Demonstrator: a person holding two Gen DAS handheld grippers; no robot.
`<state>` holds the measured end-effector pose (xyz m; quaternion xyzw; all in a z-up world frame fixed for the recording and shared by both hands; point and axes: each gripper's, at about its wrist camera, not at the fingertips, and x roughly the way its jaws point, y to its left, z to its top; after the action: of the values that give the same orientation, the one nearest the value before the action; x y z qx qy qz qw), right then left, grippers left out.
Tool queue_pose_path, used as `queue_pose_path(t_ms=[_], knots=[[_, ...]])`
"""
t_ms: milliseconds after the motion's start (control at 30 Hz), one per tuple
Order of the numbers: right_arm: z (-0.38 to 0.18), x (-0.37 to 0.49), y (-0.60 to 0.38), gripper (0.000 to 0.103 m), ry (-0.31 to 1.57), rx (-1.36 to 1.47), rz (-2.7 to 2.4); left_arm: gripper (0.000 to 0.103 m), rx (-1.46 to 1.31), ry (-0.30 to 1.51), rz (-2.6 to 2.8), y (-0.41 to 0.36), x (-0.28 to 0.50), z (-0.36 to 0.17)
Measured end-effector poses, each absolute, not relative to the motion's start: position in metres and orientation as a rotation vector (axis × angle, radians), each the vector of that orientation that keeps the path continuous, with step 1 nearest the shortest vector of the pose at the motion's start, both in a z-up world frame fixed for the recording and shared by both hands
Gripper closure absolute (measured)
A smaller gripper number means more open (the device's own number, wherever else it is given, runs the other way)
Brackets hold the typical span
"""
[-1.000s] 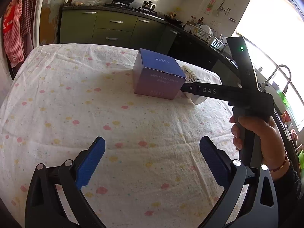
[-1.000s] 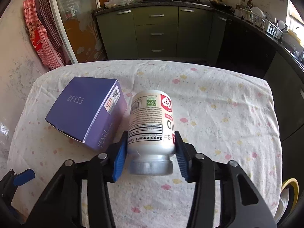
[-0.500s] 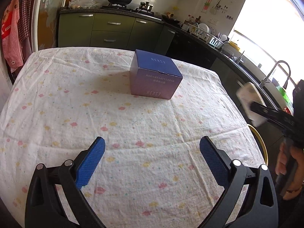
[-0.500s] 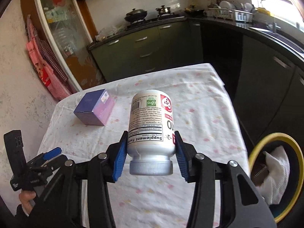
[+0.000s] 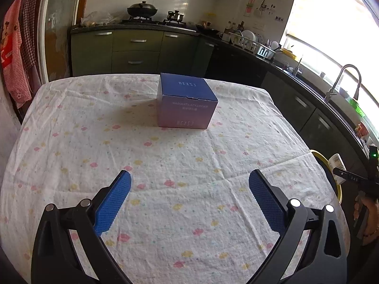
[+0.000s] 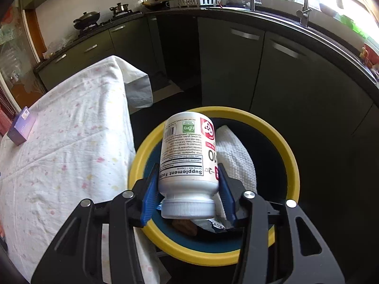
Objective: Collect trash
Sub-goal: 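Carry the pill bottle with the right gripper over the bin and release, then grasp the purple HEXZE box with the left gripper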
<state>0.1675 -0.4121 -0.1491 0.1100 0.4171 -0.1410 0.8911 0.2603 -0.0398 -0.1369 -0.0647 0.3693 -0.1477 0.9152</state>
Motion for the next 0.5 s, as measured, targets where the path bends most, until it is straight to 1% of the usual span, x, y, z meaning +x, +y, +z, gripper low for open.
queue_pose_path(t_ms=[33, 67, 267, 333, 500], knots=[[-0.152, 0.168, -0.417, 0.050, 0.864, 0.245, -0.301, 0.005, -0.131, 0.759, -0.304, -0.040, 0.260, -0.137], [-0.155, 0.165, -0.420, 0.040, 0.851, 0.261, -0.315, 0.005, -0.129, 0.758, -0.303, -0.041, 0.260, -0.137], [-0.146, 0.129, -0.420, 0.038, 0.716, 0.416, -0.308, 0.005, -0.120, 0.760, -0.302, -0.042, 0.259, -0.137], [-0.143, 0.116, -0.416, 0.036, 0.668, 0.456, -0.296, 0.005, -0.111, 0.760, -0.300, -0.045, 0.259, -0.137], [-0.137, 0.104, -0.407, 0.036, 0.642, 0.477, -0.247, 0.005, -0.108, 0.793, -0.287, -0.051, 0.262, -0.138]])
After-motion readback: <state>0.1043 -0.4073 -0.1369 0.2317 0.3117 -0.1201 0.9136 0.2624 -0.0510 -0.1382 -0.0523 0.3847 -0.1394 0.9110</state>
